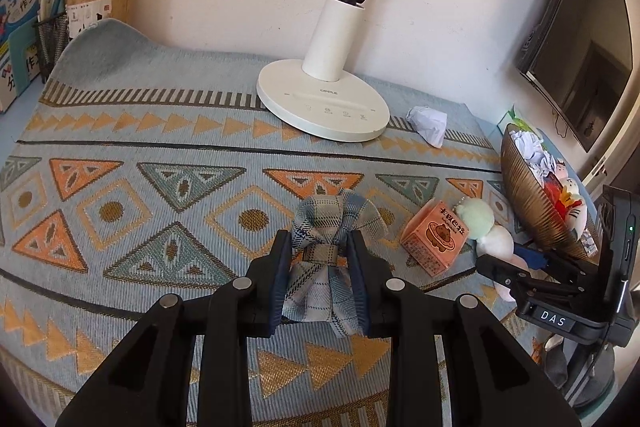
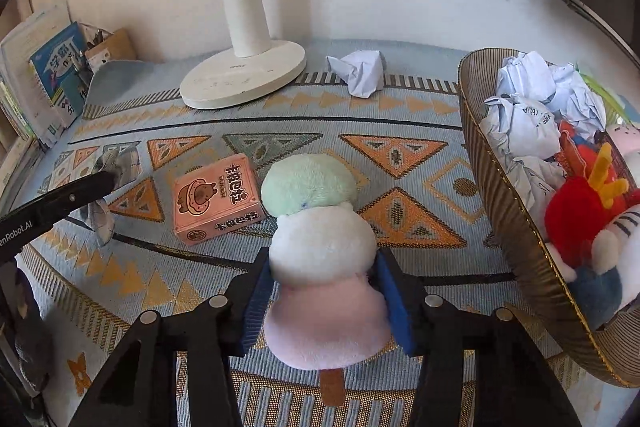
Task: Organize objects
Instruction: 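Grasp the plaid bow with the left tool while the right grasps the pastel ball plush, then carry the plaid bow and pastel plush into the brown bowl and open both tools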
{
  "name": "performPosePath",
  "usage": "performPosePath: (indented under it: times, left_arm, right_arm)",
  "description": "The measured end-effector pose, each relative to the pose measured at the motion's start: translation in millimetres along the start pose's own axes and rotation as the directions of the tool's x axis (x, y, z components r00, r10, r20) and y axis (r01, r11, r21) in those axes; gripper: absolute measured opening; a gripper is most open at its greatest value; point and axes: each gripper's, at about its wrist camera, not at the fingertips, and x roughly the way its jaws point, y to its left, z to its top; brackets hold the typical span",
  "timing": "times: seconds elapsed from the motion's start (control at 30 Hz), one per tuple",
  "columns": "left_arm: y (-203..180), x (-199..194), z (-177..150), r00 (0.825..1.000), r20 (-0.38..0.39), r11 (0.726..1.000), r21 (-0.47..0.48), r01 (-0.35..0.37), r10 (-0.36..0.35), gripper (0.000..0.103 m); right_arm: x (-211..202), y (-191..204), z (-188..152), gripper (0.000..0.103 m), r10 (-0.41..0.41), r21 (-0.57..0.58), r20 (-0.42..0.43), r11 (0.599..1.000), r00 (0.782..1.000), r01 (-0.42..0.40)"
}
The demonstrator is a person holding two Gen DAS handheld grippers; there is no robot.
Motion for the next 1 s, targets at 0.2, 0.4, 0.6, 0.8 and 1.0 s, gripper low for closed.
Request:
performPosePath:
  times: [0.2,0.4,0.6,0.8,1.0]
  left_arm:
    - [-6.4,-0.5,-1.6,1.000,0.002,0.999,0.033,-0.009,0.009,0.025]
    - [-13.4,1.7,-3.4,0.999,0.002,0.997,0.069,-0.039,0.039,0.025]
    - [-16.2,5.8,-4.3,0.997,-0.005,0.993,0.093,-0.073,0.074,0.025]
    - [-29.2,6.4,-8.4,0.990,0.005,0.979,0.151,-0.140,0.141,0.025]
    - [-72.4,-9.2,-3.2,0.999,-0.008,0.982,0.185,-0.033,0.035,0.025]
  right_arm:
    - [-27.1,-2.7,-28.6,0.048,0.044,-0.006,-0.016,0.999,0.999,-0.044]
    - [-55.0,1.9,-72.7,0.048,0.041,-0.040,-0.024,0.998,0.999,-0.042]
    - [-50.5,16.6,-75.0,0.058,0.010,-0.098,-0.025,0.995,1.000,-0.013]
    - [-71.7,4.4,-83.0,0.047,0.097,-0.042,0.025,0.995,0.995,-0.096]
    - [-139.4,-40.4,-80.2,0.047,0.153,0.044,0.174,0.986,0.973,-0.163]
